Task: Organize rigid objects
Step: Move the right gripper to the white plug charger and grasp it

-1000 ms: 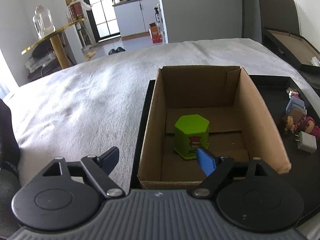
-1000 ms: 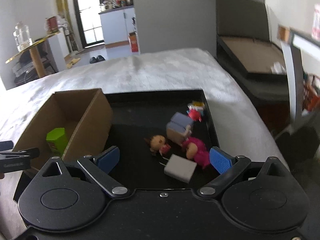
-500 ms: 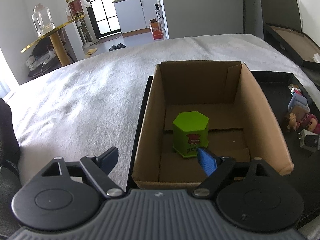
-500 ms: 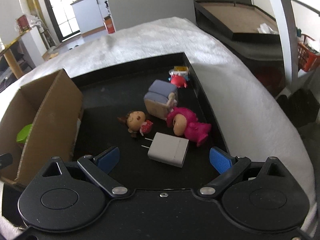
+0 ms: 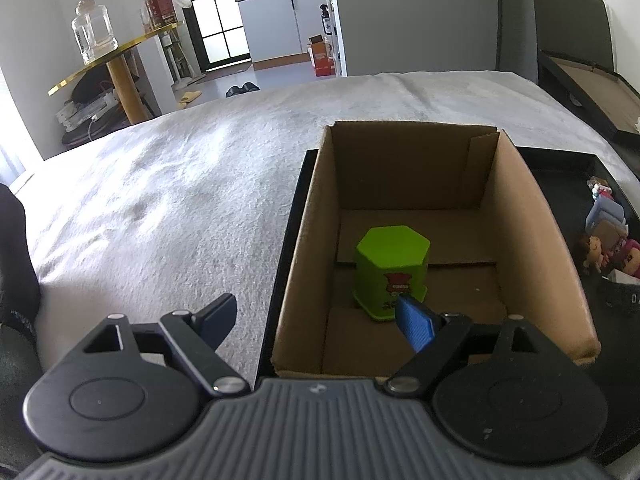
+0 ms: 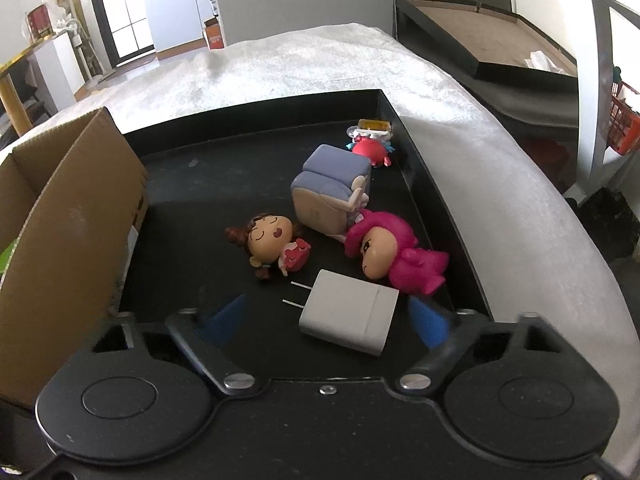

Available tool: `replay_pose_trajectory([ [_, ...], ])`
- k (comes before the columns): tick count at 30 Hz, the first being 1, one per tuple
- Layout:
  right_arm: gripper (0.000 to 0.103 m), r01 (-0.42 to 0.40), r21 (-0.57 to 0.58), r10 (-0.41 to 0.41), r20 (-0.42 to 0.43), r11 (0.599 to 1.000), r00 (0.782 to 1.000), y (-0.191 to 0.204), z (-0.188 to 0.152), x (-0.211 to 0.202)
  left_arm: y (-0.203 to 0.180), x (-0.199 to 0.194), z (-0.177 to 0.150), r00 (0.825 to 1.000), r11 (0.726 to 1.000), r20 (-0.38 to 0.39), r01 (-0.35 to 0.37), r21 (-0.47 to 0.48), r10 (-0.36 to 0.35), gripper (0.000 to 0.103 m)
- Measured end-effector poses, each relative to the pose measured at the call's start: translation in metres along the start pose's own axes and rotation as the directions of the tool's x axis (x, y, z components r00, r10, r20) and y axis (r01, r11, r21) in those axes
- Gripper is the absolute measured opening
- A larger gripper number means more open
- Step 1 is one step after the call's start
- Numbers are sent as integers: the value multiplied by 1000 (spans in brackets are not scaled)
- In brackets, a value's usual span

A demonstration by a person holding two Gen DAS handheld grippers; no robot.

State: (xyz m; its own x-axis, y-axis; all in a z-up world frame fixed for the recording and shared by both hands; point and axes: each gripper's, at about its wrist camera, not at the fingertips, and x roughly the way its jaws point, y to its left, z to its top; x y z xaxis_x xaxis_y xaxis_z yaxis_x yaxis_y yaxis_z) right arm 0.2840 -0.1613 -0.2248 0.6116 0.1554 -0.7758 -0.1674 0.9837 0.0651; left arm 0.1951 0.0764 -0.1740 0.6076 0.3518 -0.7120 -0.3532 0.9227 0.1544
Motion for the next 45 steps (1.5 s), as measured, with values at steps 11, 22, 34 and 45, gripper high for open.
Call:
replay_pose_trajectory([
  [11, 51, -7, -24, 6, -41, 1000, 999, -13, -11, -10, 3, -1, -2, 1000, 1000, -1, 1, -11, -1, 85],
  [22, 89, 51, -32, -52, -61, 998, 997, -14, -13, -17, 6, -1, -1, 1000, 1000, 0, 2, -22, -2, 85],
  [34, 84, 106, 22, -104, -57, 994, 993, 0, -5, 2, 9, 1, 0, 1000, 1000, -10, 2, -30, -2, 85],
  [45, 61, 33, -16, -34, -44, 999, 998, 4, -5, -20, 9, 2, -2, 1000, 999, -12, 0, -32, 0, 85],
])
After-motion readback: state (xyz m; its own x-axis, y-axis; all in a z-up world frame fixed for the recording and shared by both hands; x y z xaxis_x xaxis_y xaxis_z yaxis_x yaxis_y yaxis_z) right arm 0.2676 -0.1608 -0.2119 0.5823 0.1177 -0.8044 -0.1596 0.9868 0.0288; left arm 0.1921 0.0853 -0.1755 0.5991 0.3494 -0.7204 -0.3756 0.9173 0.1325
